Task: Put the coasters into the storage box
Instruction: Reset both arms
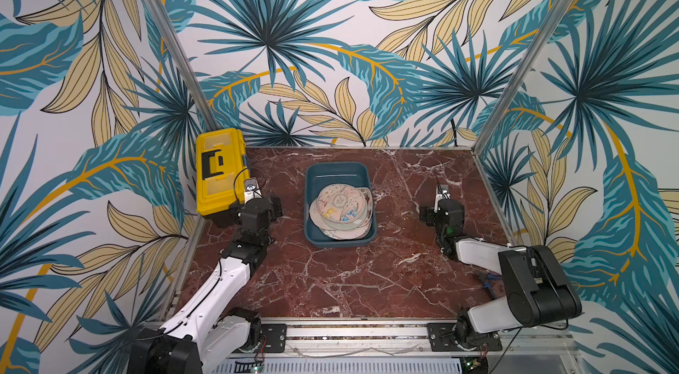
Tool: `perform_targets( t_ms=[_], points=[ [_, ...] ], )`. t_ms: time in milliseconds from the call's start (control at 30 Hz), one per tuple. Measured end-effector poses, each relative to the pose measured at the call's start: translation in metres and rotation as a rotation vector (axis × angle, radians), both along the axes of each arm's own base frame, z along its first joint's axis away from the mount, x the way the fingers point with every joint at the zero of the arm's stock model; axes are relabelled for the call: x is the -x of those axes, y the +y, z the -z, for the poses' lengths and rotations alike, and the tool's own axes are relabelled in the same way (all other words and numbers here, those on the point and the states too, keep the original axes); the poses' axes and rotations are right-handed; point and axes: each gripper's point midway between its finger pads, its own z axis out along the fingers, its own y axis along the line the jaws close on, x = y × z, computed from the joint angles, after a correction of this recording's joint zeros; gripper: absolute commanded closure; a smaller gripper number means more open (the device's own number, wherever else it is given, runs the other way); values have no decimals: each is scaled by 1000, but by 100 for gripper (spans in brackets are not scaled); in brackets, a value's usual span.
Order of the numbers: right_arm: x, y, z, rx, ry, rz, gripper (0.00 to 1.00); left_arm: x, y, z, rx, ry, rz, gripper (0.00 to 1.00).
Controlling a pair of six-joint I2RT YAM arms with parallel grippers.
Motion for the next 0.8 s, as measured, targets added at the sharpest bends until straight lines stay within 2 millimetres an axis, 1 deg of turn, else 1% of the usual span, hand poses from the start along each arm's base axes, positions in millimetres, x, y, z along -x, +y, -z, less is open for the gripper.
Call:
perform_targets(
  t_ms=[133,233,367,467,633,700,800],
  points=[
    [2,-14,-6,-28,-60,41,0,-2,7,32,-27,1,10,0],
    [3,-14,-8,-47,-86,37,1,-10,8,50,-44,22,25,1],
    [8,-15,-5,-82,-136,8,1,-20,12,64,-46,-8,26,0],
    [13,-11,5,-94,-119,-18,0,-24,12,78,-41,-8,40,0],
    [9,-9,-1,-102,-149,-34,0,-38,5,103,-37,6,97,1],
    [8,-9,-3,-102,-154,-34,1,-40,2,105,-36,2,121,0],
    [8,-9,-4,-104,-156,-34,1,-42,2,99,-31,-17,120,0]
  ],
)
